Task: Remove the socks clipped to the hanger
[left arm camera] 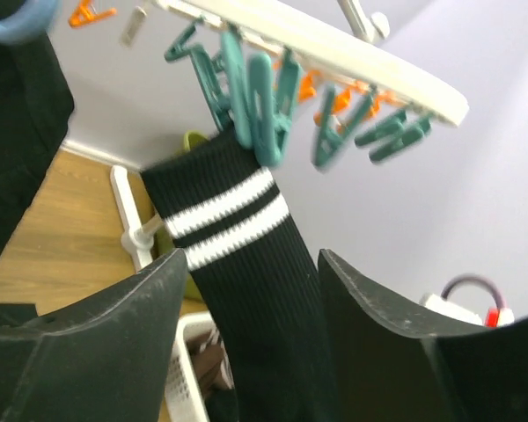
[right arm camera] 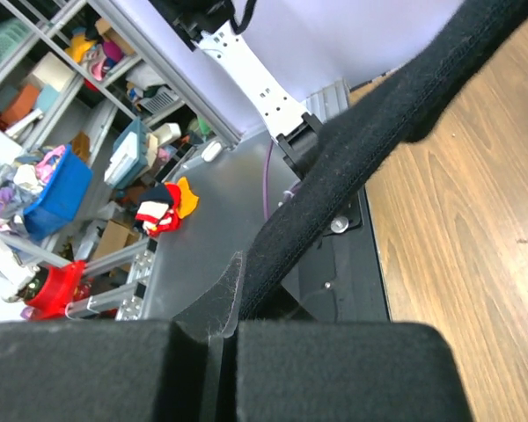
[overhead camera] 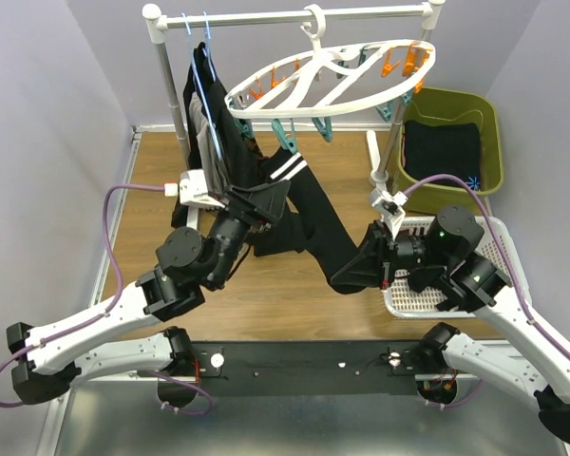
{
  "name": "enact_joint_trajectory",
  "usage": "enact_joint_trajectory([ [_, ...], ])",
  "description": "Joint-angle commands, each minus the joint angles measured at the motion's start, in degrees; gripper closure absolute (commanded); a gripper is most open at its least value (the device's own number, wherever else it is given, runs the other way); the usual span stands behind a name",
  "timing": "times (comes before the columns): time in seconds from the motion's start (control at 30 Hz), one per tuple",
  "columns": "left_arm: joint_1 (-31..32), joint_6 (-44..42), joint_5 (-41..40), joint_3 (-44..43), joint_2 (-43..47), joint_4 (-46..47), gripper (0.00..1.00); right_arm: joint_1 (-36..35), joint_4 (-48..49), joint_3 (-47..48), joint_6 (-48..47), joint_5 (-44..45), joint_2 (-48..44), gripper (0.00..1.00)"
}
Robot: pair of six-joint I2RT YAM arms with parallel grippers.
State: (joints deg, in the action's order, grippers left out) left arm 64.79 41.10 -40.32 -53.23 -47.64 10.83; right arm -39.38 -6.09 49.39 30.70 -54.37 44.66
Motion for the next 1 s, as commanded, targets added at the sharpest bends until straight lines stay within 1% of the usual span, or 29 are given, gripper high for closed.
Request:
enact_joint_trajectory([
  [0.0, -6.8, 7.4, 1.8, -0.4, -2.0, 8.1, 0.32, -0.4, -6.7, 1.3, -2.8, 1.4, -0.8, 0.99],
  [0.07, -11.3, 11.3, 7.0, 0.8, -2.4, 9.0, 0.38, -0.4, -6.8, 1.2, -3.0, 1.5, -1.1, 0.99],
  [0.1, -15.1, 12.7, 10.5, 1.2, -2.7, 10.9, 0.4, -0.4, -6.9, 1.2, -3.2, 2.0, -1.2, 0.99],
  [0.17, -17.4, 14.3, 12.7, 2.6, -3.1, 13.7, 0.4, -0.4, -6.8, 0.9, -3.3, 2.2, -1.3, 0.99],
  [0.23, -19.9, 14.4, 16.7, 2.5, -4.1, 17.3, 0.41, -0.4, -6.9, 0.7, -3.3, 2.3, -1.3, 0.99],
  [0.4, -20.8, 13.6, 21.7, -1.6, -9.5, 17.8, 0.42, -0.4, -6.8, 0.5, -3.5, 3.0, -1.6, 0.99],
  [0.6, -21.8, 15.2, 21.5, -2.9, -13.0, 18.8, 0.42, -0.4, -6.6, 0.8, -3.2, 2.9, -1.4, 0.99],
  [0.77, -22.4, 16.7, 18.5, -3.0, -14.0, 19.2, 0.43, -0.4, -6.8, 0.6, -3.2, 3.0, -2.0, 0.99],
  [0.87, -23.2, 18.1, 18.8, -3.0, -15.0, 21.2, 0.48, -0.4, -6.9, 0.4, -3.3, 3.1, -2.1, 0.99],
  [0.97, -24.1, 18.6, 20.4, -4.2, -16.9, 22.0, 0.51, -0.4, -7.0, 0.4, -3.4, 3.1, -2.2, 0.99],
])
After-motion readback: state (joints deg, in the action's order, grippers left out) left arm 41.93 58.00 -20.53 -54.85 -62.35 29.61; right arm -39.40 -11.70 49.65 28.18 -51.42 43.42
